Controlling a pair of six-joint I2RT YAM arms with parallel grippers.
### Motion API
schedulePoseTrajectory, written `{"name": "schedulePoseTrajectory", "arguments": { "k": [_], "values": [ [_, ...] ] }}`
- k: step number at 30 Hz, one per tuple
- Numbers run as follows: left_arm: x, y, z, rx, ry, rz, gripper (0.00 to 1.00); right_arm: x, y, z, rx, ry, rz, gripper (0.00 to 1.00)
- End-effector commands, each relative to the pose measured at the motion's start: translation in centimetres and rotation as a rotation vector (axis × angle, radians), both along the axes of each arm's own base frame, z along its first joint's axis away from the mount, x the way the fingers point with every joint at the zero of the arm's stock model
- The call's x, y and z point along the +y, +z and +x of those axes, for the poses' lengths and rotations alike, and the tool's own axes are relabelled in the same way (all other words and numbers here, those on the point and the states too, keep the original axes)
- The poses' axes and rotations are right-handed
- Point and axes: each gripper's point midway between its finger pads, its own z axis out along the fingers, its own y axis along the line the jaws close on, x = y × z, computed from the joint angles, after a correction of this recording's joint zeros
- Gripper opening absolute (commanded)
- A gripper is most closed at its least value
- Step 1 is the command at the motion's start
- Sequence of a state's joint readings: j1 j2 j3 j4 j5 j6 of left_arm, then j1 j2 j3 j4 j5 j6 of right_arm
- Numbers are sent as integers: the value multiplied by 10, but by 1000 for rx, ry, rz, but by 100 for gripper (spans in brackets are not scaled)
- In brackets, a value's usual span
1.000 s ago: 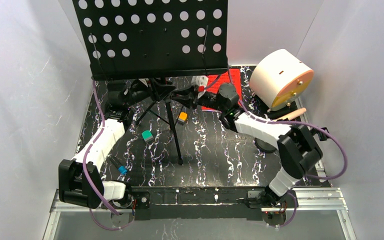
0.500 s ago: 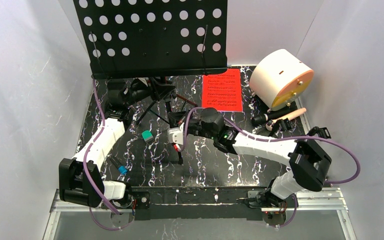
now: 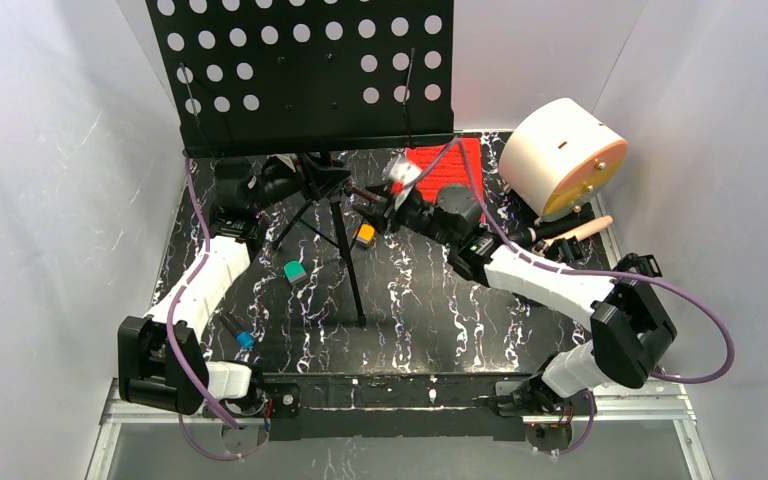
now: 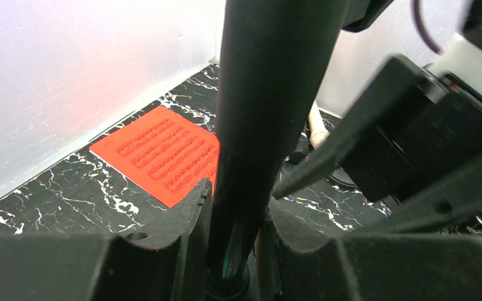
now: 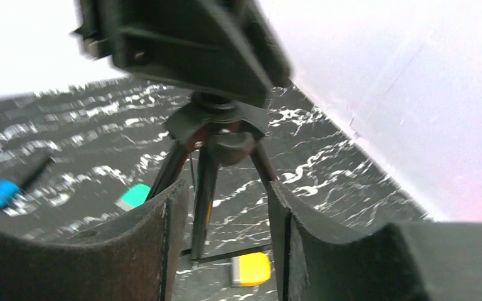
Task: Pack up the instrument practice props
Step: Unscrew the knob on the music stand.
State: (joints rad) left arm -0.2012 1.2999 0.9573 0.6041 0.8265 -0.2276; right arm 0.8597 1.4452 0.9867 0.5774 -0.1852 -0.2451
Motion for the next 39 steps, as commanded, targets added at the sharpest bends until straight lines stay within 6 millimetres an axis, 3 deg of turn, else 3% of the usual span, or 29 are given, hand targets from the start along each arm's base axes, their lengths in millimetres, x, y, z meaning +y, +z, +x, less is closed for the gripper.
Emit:
{"name": "schedulePoseTrajectory", "arguments": {
  "k": [1, 5, 13, 19, 29, 39],
  "values": [
    [-3, -21, -1, 184, 1, -29, 0, -3, 48, 4, 426, 19, 393, 60],
    [-3, -20, -2, 182, 0, -29, 0, 1, 46, 9, 682, 47, 532, 64],
    [-5, -18, -4, 173, -5, -27, 0, 17, 47, 19, 921, 129, 657, 66],
    [-5, -18, -4, 173, -5, -28, 0, 15, 49, 28, 966, 146, 703, 60],
    [-5, -17, -5, 174, -6, -29, 0, 21, 43, 25, 1016, 224, 642, 31],
    [-5, -17, -5, 174, -6, -29, 0, 22, 40, 19, 947, 243, 543, 32]
  ]
}}
